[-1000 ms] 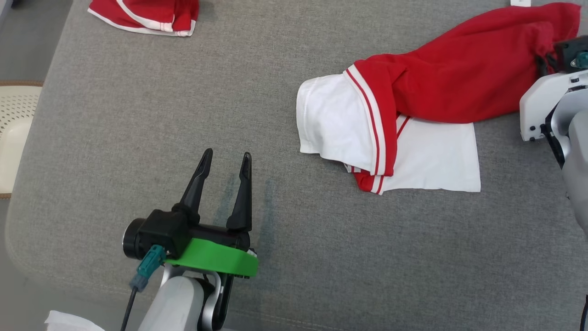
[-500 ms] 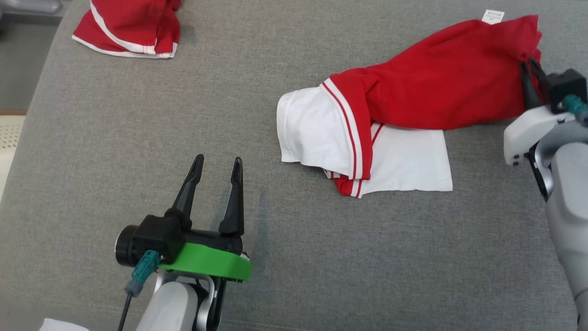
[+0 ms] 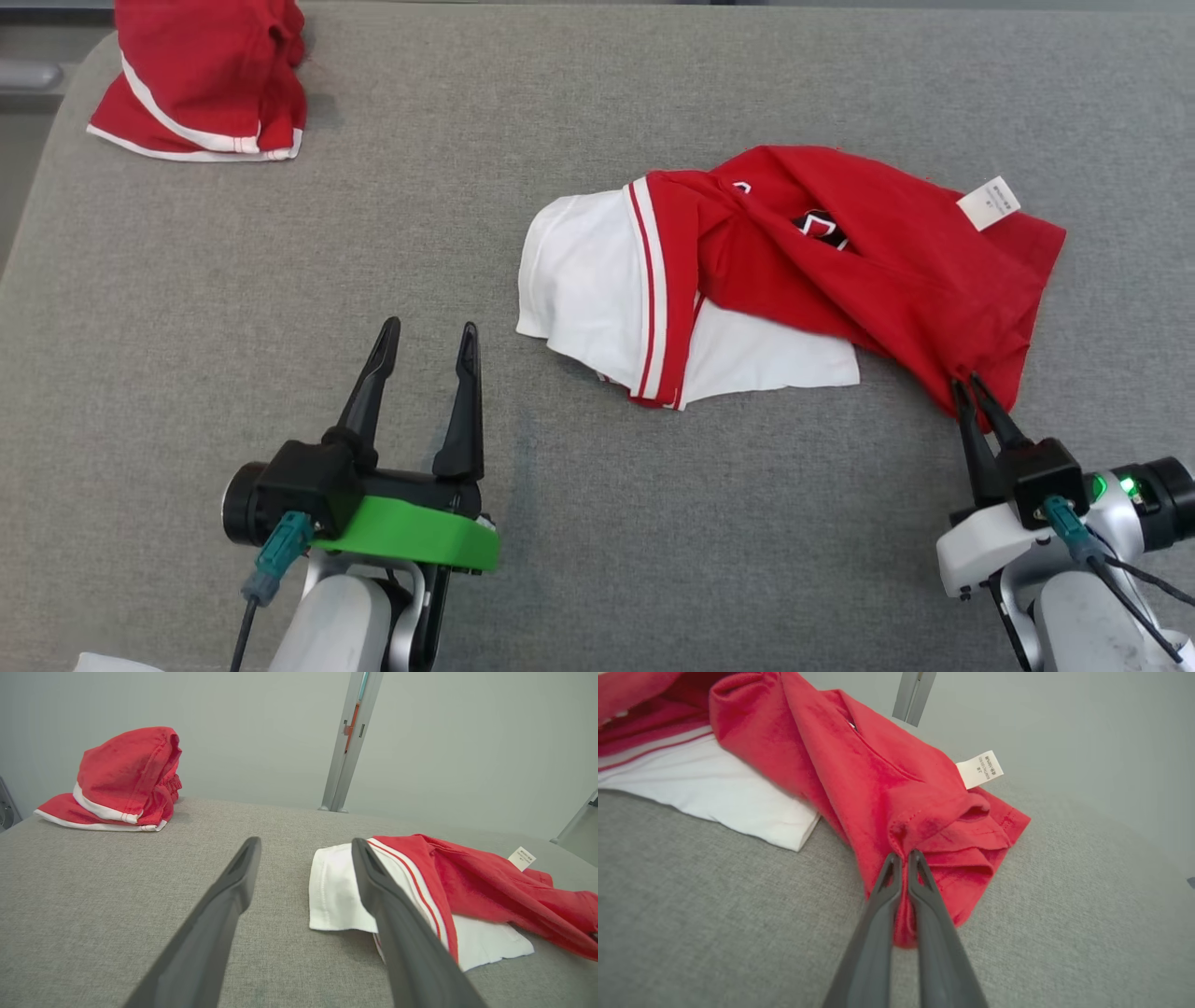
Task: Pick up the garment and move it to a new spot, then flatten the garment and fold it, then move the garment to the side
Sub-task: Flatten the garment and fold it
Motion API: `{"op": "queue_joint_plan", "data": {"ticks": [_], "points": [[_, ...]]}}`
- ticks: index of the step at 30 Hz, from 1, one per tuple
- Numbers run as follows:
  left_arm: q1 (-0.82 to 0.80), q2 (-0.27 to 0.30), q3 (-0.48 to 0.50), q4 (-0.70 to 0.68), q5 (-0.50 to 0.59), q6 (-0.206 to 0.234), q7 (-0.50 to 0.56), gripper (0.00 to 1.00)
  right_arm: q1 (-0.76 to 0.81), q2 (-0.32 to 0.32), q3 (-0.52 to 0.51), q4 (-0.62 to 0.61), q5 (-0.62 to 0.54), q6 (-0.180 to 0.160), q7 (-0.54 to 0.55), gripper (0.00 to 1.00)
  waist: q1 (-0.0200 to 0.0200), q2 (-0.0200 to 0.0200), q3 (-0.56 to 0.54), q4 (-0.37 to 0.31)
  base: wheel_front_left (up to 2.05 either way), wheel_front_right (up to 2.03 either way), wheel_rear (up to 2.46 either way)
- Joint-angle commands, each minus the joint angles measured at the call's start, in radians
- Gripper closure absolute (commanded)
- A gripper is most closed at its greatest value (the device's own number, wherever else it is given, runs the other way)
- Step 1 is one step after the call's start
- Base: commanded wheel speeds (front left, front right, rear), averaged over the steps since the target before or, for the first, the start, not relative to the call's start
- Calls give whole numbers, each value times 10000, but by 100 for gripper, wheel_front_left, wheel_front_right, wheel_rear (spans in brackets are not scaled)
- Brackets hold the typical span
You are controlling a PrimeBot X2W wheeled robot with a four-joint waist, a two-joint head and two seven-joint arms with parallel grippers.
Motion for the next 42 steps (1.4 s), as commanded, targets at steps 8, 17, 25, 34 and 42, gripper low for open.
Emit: {"op": "queue_joint_plan", "data": {"ticks": [8,17,25,34,42], "points": [[213,23,81,136,56,-64,-5,0,730,267,-72,-1000,1224,-17,-28,0,0,0,-479,-299,0,0,0],[202,23,-158,198,-76,-107,-5,0,-346,-419,-318,-720,2037,-17,1186,0,0,0,-596,-79,0,0,0],[287,23,-251,260,-130,-76,-4,0,-1302,-1112,48,1145,3037,-17,1972,0,0,0,-584,403,0,0,0],[391,23,-236,271,-68,-64,-4,0,-1604,-1454,1084,2355,3886,-17,2124,0,0,0,-705,499,0,0,0],[467,23,-252,284,33,-106,-4,0,-2017,-1575,2023,2753,4269,-17,1696,89,0,0,-737,320,0,0,0]]}}
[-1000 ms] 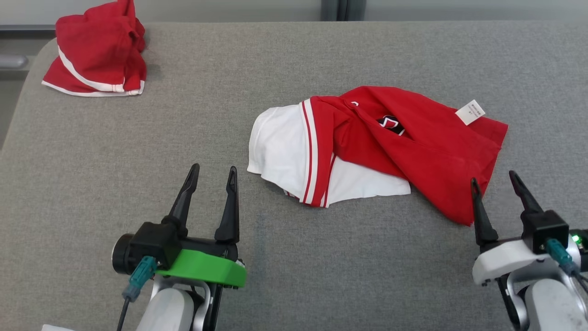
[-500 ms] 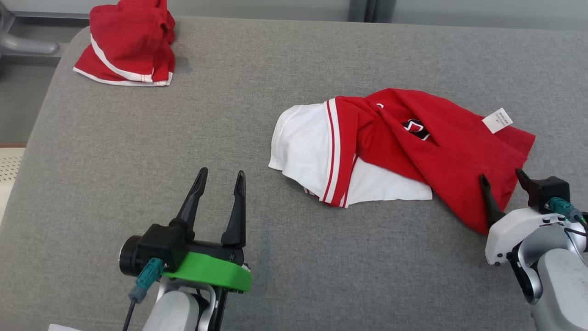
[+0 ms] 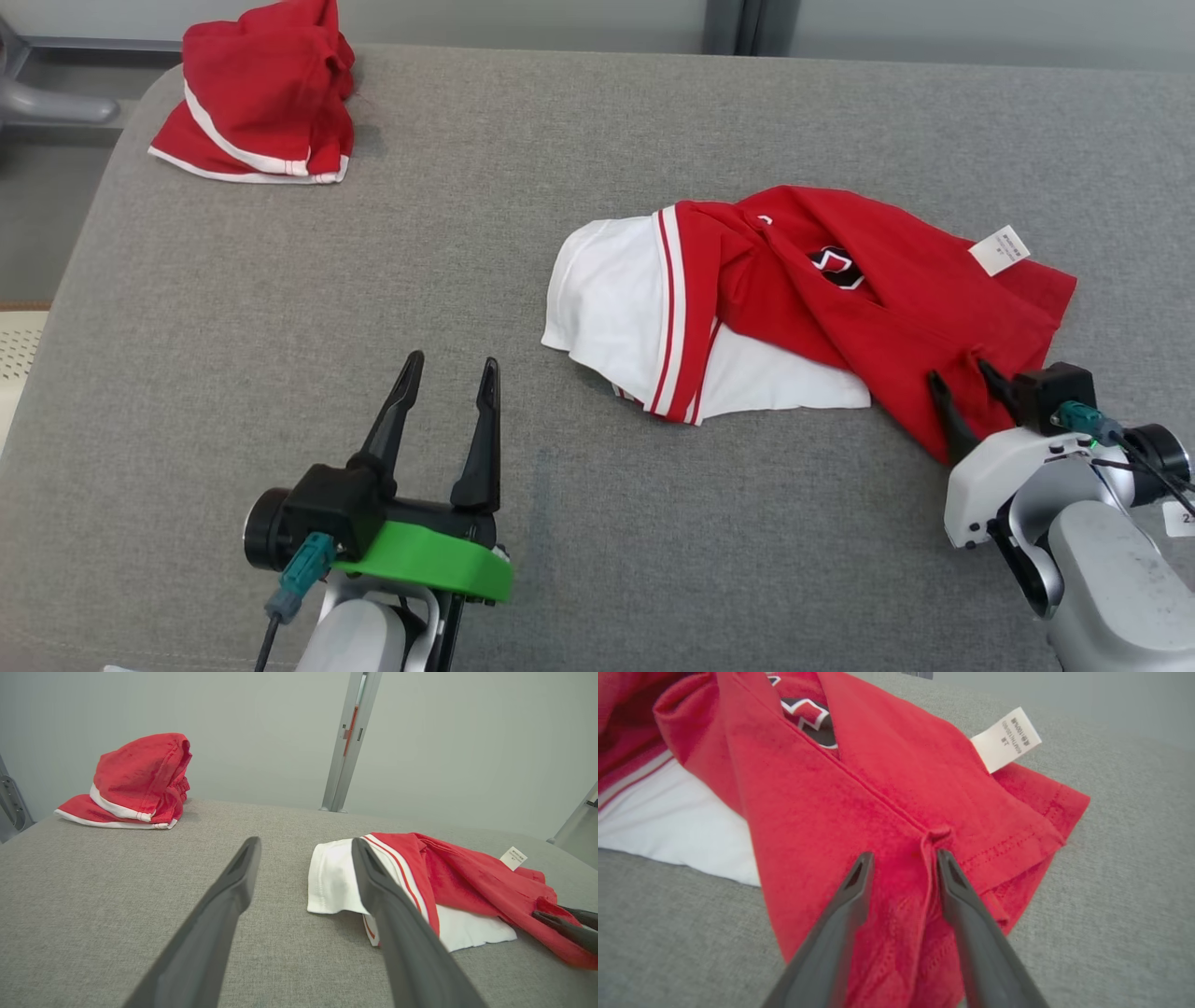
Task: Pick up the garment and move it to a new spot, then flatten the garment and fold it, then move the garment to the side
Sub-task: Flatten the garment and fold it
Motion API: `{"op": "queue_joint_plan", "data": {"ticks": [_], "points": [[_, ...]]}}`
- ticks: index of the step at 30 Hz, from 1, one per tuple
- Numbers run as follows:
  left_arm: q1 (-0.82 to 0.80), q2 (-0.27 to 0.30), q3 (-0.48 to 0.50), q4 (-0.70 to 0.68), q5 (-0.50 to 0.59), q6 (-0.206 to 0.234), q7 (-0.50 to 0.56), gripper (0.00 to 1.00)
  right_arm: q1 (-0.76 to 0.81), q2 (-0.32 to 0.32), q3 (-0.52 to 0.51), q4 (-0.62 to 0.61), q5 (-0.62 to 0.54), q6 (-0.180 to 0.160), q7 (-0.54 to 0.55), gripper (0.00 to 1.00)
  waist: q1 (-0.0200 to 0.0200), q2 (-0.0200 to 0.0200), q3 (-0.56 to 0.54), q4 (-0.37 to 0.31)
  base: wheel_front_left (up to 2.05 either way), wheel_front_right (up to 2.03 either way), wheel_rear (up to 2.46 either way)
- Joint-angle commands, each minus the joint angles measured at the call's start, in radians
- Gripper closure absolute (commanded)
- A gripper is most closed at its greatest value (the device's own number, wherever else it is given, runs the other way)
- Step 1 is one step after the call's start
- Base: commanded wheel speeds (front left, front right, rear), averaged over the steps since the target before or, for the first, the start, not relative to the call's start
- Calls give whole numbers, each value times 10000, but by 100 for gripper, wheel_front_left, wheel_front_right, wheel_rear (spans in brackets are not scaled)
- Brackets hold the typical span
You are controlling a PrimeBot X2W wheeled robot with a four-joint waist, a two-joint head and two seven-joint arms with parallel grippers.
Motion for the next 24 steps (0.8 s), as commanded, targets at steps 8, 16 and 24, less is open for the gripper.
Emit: {"op": "queue_joint_plan", "data": {"ticks": [8,16,24], "points": [[173,23,68,31,105,-15,-4,0,-361,-62,717,-331,-297,-18,-900,100,0,0,-93,-233,0,0,0],[304,24,218,-67,124,41,-6,0,1195,-415,2034,-2833,-109,-18,-536,100,0,0,-257,-668,0,0,0],[266,24,435,-153,205,-16,-6,0,2897,-1171,3129,-4897,-49,-18,625,100,0,0,-179,-1293,0,0,0]]}}
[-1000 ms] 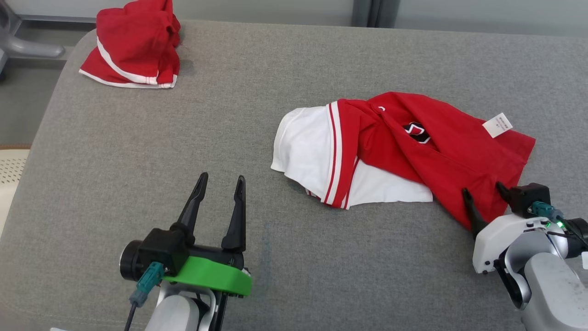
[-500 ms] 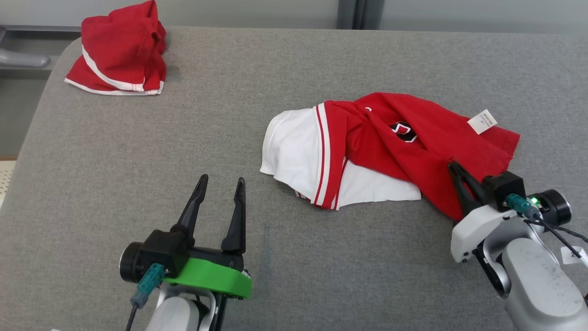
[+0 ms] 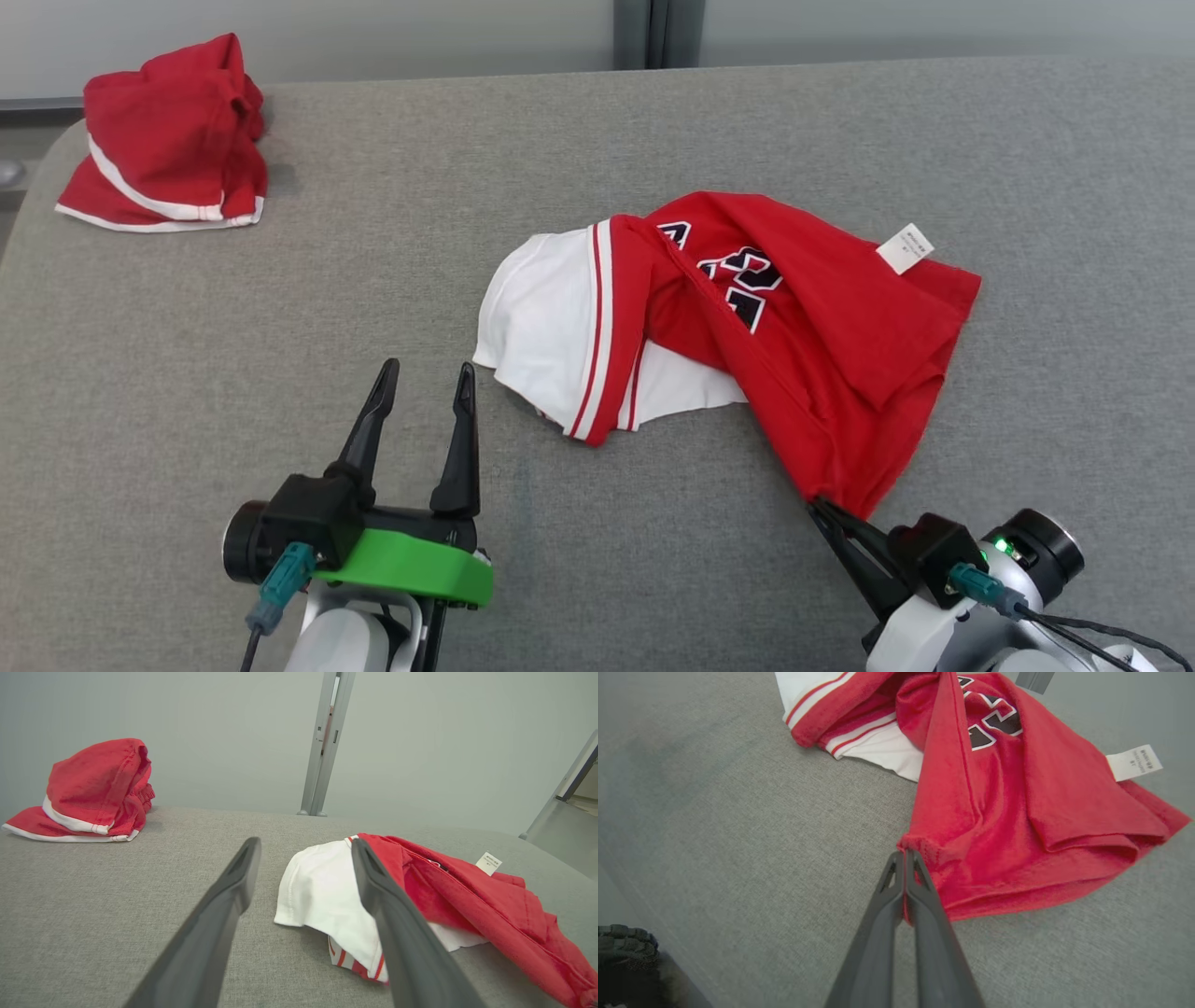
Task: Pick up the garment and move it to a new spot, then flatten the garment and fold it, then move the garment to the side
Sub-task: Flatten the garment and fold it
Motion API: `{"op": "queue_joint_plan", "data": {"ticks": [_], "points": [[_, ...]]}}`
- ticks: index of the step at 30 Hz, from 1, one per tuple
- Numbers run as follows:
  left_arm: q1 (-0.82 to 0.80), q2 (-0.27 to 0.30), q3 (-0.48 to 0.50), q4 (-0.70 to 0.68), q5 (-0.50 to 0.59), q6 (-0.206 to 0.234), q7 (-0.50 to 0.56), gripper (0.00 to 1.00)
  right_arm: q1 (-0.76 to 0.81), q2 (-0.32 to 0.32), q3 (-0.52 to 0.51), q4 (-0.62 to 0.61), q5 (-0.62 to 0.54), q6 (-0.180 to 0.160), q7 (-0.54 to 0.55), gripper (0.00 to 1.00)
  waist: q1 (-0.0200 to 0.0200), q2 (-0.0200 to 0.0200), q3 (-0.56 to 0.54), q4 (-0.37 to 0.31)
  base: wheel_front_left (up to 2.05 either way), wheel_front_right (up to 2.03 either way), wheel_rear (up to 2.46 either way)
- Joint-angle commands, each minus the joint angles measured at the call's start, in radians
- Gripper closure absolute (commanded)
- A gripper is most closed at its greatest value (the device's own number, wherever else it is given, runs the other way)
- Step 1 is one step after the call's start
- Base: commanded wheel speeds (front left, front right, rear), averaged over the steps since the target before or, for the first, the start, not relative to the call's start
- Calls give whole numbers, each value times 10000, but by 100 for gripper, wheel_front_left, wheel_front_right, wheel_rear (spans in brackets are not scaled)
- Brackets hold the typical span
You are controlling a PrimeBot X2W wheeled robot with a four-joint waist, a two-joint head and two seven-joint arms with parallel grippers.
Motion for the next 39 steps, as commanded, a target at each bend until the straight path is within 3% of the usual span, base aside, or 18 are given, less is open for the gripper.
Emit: {"op": "queue_joint_plan", "data": {"ticks": [1,2,7,11,16,29,37,38,39], "points": [[9,26,44,-22,69,-50,-6,0,149,-186,56,-92,23,-18,83,78,0,0,25,-228,0,0,0],[-4,26,50,-5,78,-53,-6,0,257,-229,175,-124,44,-18,162,0,0,0,19,-282,0,0,0],[-61,26,42,59,68,-76,-6,0,419,-183,-127,-396,474,-18,166,0,0,0,-43,-389,0,0,0],[-60,26,6,88,2,-60,-8,0,459,110,-1465,-696,727,-18,52,0,0,0,-123,-284,0,0,0],[-94,26,-80,64,-87,-52,-6,0,21,449,-3143,-334,-49,-16,607,0,0,0,-137,82,0,0,0],[-364,25,-272,1,-248,16,-6,0,-2714,1033,-5036,3796,-464,-18,763,0,0,0,302,1231,0,0,0],[-411,25,-263,-33,-322,51,-6,0,-3796,950,-5167,6389,-163,-18,1248,0,0,0,440,1655,0,0,0],[-409,25,-267,-42,-333,59,-6,0,-3866,953,-5132,6588,-24,-18,1320,11,0,0,448,1671,0,0,0],[-405,25,-271,-51,-338,69,-6,0,-3935,938,-5074,6808,93,-16,1409,70,0,0,460,1688,0,0,0]]}}
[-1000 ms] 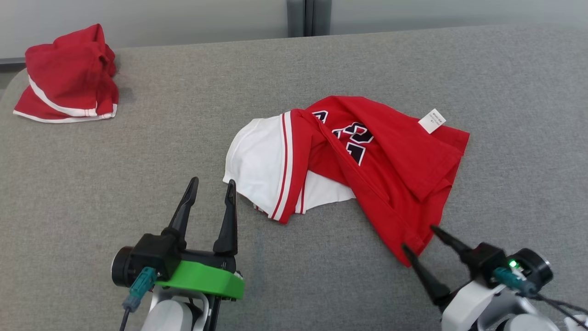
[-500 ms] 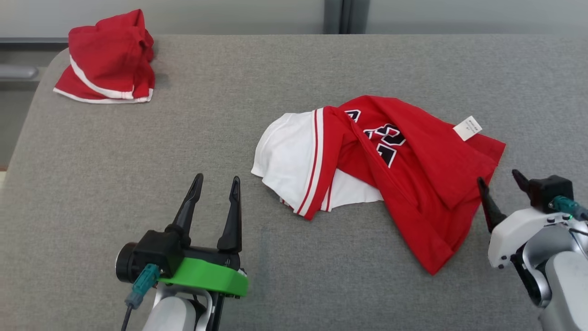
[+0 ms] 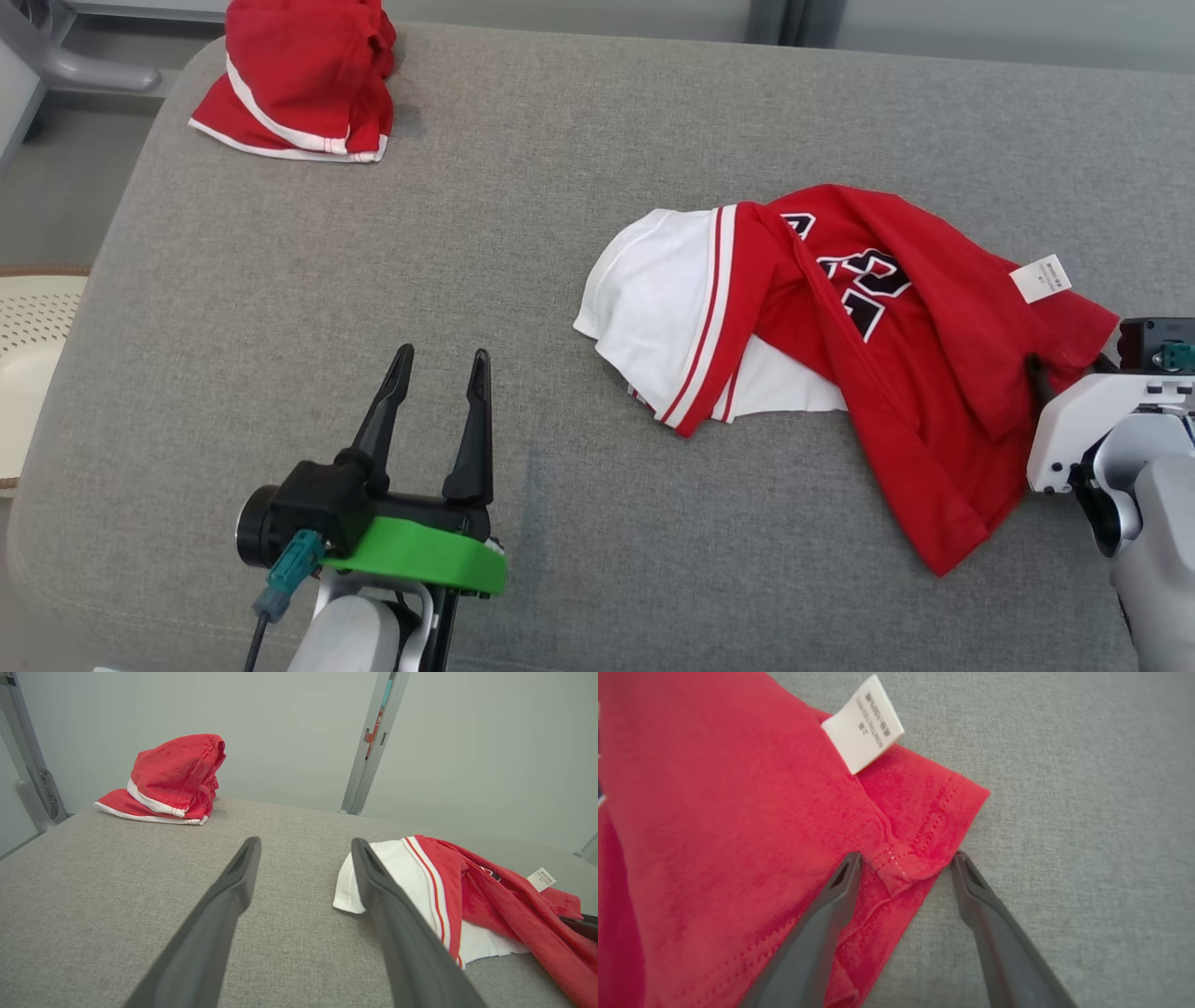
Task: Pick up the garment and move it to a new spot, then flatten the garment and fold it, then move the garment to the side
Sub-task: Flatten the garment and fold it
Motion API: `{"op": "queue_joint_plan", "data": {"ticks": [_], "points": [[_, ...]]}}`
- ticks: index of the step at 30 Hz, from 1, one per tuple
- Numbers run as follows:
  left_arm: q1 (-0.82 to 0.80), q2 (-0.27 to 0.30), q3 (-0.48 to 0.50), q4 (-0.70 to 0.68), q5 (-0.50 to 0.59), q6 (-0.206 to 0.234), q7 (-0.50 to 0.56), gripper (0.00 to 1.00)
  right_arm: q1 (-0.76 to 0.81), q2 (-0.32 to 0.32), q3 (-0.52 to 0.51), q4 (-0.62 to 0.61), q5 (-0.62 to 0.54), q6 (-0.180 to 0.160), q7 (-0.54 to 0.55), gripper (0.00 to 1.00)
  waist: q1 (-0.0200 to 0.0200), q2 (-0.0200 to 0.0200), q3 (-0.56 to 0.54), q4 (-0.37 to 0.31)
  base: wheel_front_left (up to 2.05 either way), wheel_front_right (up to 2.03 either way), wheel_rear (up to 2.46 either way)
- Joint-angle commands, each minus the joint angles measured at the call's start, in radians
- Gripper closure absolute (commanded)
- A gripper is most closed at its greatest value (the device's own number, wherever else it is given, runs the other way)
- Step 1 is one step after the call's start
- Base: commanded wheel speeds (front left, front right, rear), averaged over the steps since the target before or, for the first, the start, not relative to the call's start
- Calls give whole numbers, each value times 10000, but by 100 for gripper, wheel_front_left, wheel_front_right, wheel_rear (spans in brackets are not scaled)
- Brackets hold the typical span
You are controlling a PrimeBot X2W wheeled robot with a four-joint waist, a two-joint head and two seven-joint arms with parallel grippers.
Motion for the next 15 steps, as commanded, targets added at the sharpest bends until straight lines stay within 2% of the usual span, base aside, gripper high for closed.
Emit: {"op": "queue_joint_plan", "data": {"ticks": [1,7,15], "points": [[-140,23,-3,-51,-75,46,-4,0,-8,-6,141,375,125,-16,175,100,0,0,63,63,0,0,0],[-239,23,-25,-135,-115,44,-4,0,-1130,-808,278,716,-56,-22,-349,100,0,0,240,115,0,0,0],[-481,24,-207,-173,-223,60,-6,0,-3367,-1808,516,1201,-1318,-19,-1486,100,0,0,553,437,0,0,0]]}}
